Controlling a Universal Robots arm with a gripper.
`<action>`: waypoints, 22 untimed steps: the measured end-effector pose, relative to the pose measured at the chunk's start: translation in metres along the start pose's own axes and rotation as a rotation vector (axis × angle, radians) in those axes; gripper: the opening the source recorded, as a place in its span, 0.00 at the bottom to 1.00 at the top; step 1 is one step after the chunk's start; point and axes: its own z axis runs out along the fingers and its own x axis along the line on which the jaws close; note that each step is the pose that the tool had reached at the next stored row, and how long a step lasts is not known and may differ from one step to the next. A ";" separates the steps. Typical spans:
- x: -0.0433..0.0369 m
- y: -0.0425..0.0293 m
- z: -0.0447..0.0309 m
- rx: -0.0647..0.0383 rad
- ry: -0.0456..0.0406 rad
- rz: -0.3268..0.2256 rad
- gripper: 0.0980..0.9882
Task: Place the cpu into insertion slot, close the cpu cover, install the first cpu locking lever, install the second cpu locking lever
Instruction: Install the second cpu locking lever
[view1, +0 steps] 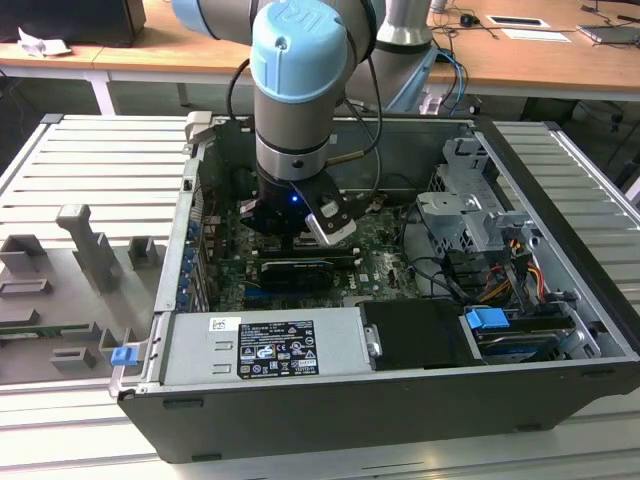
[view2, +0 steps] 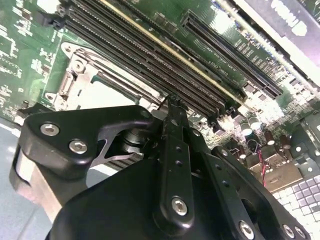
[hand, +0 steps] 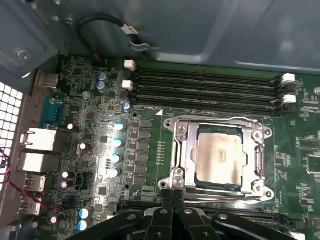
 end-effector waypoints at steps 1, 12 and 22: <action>0.0006 -0.0004 0.0013 -0.003 -0.0001 -0.001 0.01; 0.0034 -0.0022 0.0096 -0.036 -0.0003 -0.014 0.01; 0.0032 0.0029 -0.0125 -0.036 -0.0002 -0.014 0.01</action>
